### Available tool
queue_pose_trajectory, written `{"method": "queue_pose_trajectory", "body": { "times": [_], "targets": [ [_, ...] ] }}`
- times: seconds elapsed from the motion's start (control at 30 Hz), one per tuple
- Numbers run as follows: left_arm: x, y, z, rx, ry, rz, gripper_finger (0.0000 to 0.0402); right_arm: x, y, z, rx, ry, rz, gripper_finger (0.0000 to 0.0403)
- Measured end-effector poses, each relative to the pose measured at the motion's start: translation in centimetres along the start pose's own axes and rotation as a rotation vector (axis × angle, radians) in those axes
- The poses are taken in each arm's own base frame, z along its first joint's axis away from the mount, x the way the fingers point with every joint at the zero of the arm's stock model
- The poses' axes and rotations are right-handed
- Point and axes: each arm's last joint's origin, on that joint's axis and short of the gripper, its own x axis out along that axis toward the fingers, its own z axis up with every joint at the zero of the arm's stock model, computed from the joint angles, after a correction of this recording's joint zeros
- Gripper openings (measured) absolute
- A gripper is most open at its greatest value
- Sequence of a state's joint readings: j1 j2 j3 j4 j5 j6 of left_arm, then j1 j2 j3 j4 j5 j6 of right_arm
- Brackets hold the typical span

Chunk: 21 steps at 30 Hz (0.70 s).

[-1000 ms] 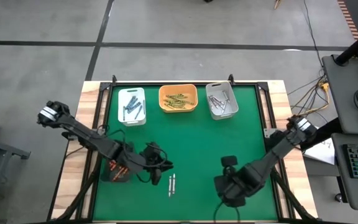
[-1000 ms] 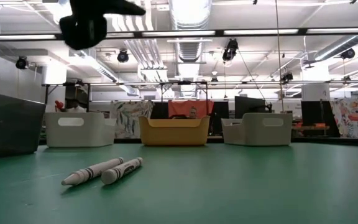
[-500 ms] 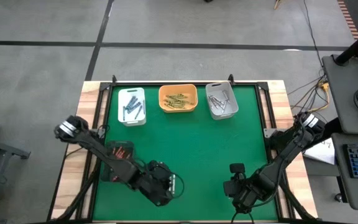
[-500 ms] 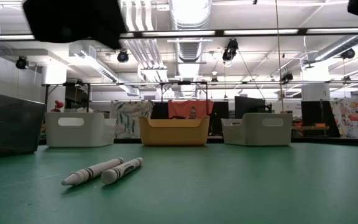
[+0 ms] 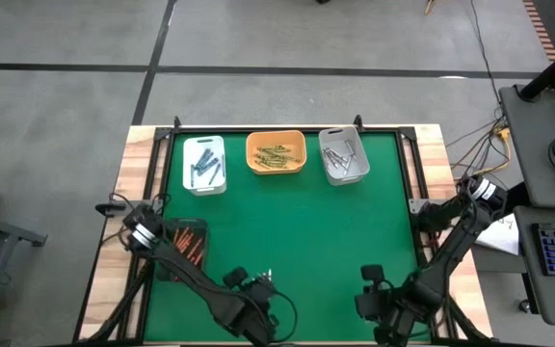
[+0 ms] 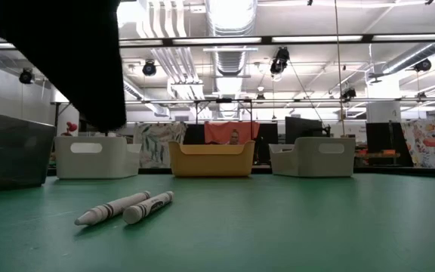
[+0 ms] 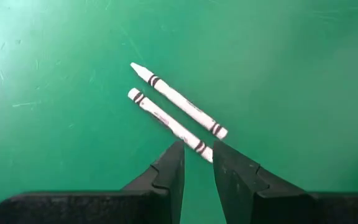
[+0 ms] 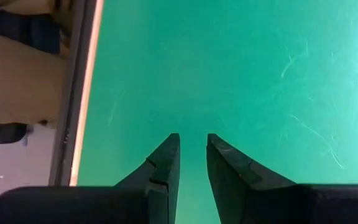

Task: Sort crayons
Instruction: Put the white crayon into the gray bin

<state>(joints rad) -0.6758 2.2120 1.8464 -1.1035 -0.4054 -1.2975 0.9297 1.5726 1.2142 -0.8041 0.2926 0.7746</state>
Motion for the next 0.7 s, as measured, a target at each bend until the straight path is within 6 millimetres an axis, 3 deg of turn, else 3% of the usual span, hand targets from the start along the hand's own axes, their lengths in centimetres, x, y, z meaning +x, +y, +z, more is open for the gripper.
{"method": "queue_pose_trajectory", "body": {
  "times": [0.3,0.5,0.7],
  "targets": [
    [1.7,-1.3,0.0,-0.028,-0.093,0.09,0.0066,0.2,0.5,-0.5,-0.015,-0.057,-0.021,0.007],
    [1.7,-0.6,-0.1,-0.118,-0.141,0.149,0.007,1.1,0.2,-1.1,-0.031,-0.063,-0.032,0.0068],
    [2.6,-0.1,-0.8,-0.172,-0.129,0.182,0.0104,2.1,-0.2,-1.9,-0.037,-0.051,-0.042,0.0073]
  ]
}}
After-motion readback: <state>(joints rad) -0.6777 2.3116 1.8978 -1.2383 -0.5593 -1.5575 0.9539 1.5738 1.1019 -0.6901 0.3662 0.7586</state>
